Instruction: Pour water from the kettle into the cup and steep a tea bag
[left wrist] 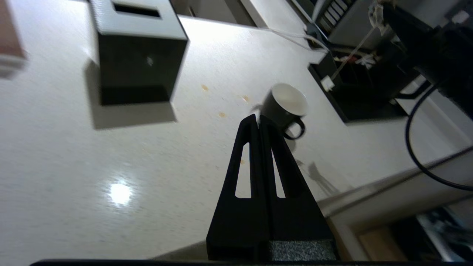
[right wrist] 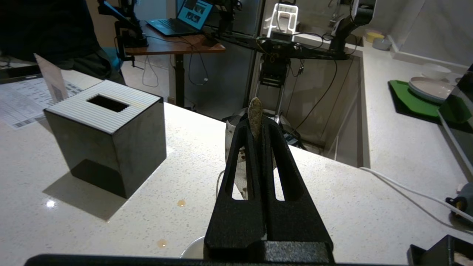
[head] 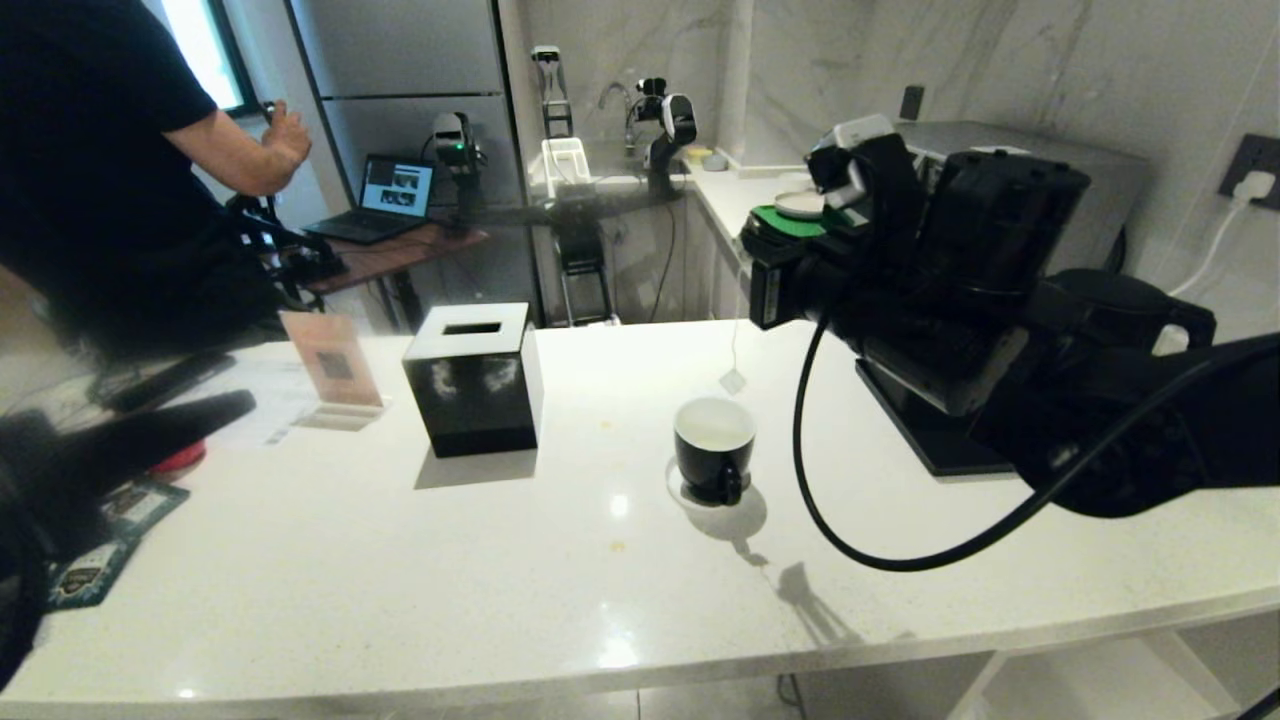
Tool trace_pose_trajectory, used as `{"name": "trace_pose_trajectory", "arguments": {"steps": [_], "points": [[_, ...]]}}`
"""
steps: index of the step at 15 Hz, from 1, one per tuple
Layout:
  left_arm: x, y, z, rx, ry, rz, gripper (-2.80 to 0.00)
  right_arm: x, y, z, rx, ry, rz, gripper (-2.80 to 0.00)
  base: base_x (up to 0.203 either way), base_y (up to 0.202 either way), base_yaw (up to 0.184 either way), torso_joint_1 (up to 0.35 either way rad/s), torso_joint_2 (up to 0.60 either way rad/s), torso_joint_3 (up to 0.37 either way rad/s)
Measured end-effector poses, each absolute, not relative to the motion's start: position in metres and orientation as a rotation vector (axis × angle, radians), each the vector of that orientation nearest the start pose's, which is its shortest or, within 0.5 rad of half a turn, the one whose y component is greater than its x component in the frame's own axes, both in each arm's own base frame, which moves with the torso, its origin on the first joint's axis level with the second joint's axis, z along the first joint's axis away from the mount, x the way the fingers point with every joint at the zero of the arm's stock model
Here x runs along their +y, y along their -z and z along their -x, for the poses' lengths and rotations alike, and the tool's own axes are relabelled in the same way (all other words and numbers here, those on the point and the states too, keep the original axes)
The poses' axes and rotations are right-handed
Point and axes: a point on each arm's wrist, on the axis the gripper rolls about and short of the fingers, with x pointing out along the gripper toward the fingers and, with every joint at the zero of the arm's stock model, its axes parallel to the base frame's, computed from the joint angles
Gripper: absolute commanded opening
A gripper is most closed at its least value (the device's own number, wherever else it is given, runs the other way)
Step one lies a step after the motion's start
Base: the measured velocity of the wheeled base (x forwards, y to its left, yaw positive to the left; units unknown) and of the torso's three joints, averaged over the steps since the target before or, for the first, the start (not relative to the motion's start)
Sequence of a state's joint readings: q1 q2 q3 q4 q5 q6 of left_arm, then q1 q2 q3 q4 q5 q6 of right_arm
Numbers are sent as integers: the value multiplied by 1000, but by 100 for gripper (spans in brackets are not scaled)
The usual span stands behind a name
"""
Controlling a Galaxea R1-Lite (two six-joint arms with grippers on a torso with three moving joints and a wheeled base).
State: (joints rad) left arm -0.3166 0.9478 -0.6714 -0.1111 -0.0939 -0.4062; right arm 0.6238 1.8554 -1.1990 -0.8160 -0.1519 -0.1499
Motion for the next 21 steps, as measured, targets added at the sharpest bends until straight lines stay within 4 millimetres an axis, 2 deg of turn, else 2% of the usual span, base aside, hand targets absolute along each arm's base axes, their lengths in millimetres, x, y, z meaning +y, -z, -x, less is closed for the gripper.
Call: {"name": "trace_pose_trajectory", "arguments": {"steps": [5,10,14,21], "points": [[-60,-244,-145,369,401,419,-280,218,-256,-309,-191,-453,95,-280,0,0,0,0,0,0],[-77,-236,-185,374,404,465,-280,220,-251,-312,-179,-454,100,-280,0,0,0,0,0,0],[-89,-225,-201,437,485,502,-280,221,-249,-314,-175,-453,102,-280,0,0,0,0,0,0],[-109,-209,-238,329,566,481,-280,218,-248,-316,-174,-443,101,-280,0,0,0,0,0,0]]}}
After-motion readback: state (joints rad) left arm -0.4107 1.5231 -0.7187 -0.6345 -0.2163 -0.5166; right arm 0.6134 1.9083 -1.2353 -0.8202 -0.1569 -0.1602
